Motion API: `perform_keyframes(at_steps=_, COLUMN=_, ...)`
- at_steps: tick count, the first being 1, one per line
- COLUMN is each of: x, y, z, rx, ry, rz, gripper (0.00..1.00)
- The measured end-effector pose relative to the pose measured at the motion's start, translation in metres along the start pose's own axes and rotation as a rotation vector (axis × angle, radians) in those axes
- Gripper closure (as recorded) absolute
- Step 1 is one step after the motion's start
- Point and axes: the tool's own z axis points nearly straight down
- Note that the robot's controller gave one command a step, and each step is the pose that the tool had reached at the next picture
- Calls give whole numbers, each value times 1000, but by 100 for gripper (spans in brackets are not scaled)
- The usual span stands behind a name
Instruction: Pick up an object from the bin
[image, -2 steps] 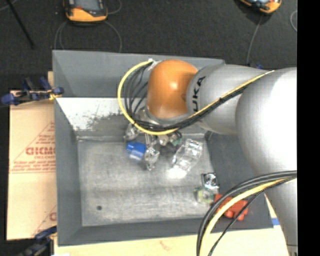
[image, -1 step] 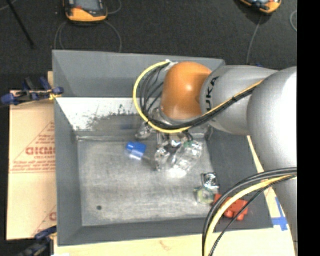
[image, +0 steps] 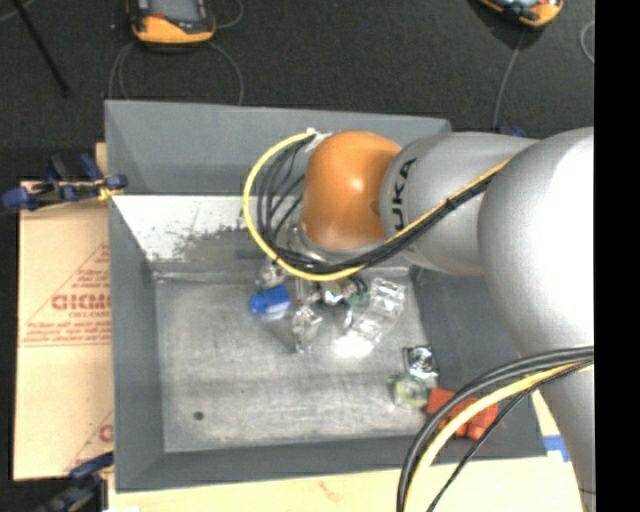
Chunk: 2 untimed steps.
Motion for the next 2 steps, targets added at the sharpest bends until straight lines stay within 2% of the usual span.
perform_keyframes(at_steps=1, x=0, y=-2, z=0, rx=1, ry=-1, rz=4, gripper=100)
perform_keyframes(at_steps=2, x=23, y=11, z=-123, rx=6, ry=-6, rz=-147, gripper=100)
